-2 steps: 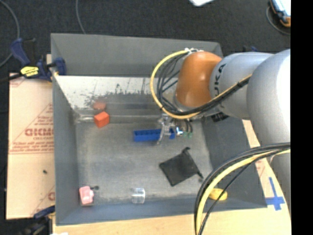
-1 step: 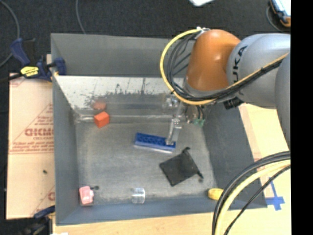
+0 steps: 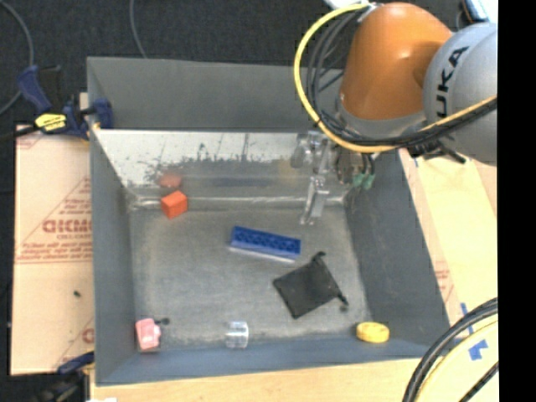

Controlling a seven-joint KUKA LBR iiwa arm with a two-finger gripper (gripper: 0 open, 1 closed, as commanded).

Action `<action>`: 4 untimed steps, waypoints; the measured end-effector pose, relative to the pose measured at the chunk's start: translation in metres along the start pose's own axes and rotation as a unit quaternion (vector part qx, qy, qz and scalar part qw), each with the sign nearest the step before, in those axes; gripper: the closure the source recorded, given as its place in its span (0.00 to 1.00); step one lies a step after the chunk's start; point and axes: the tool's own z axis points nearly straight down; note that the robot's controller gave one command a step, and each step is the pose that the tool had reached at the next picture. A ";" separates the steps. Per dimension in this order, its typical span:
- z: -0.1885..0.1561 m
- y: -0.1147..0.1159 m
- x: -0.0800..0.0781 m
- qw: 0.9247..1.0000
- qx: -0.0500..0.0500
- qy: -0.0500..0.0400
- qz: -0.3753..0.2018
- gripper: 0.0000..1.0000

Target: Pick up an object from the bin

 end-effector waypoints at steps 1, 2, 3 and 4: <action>0.078 -0.016 0.004 0.999 0.001 0.002 -0.052 0.00; 0.130 0.005 0.044 0.999 0.000 -0.001 0.038 0.00; 0.184 -0.001 0.040 0.999 0.001 -0.001 -0.043 0.00; 0.183 0.015 0.047 0.996 0.000 -0.002 -0.091 1.00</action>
Offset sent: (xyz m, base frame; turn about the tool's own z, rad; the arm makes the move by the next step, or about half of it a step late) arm -0.0499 0.0154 -0.1389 0.0866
